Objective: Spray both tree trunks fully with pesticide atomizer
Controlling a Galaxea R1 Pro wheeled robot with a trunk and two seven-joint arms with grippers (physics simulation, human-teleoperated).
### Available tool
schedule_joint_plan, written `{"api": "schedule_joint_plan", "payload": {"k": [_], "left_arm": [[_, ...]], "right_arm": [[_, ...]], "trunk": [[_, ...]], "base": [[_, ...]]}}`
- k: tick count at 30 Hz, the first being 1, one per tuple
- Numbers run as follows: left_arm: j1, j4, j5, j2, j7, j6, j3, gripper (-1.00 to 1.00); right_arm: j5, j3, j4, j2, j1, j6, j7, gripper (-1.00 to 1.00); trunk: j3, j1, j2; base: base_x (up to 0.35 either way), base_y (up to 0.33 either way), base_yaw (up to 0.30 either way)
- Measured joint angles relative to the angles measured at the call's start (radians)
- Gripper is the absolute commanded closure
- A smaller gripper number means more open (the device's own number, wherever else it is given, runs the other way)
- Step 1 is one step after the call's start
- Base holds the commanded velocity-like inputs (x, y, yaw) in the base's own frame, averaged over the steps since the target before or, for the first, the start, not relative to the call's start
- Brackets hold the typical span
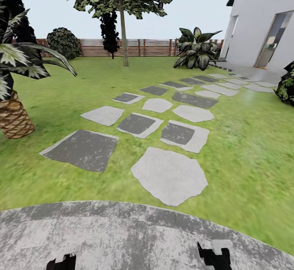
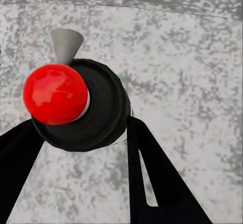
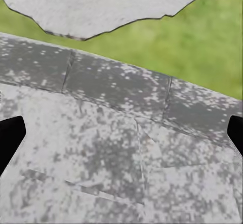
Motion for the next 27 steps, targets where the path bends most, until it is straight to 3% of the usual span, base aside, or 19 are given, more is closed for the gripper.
{"api": "schedule_joint_plan", "payload": {"k": [12,27], "left_arm": [[0.0,-0.001,0.0,0.0,0.0,0.0,0.0,1.0],[-0.001,-0.001,0.0,0.0,0.0,0.0,0.0,1.0]], "right_arm": [[0.0,0.0,0.0,0.001,0.0,0.0,-0.001,-1.0],[0.001,0.0,0.0,0.001,0.0,0.0,0.0,-1.0]], "trunk": [[0.0,0.0,0.0],[0.0,0.0,0.0]], "base": [[0.339,0.0,0.238],[0.339,0.0,0.01]]}}
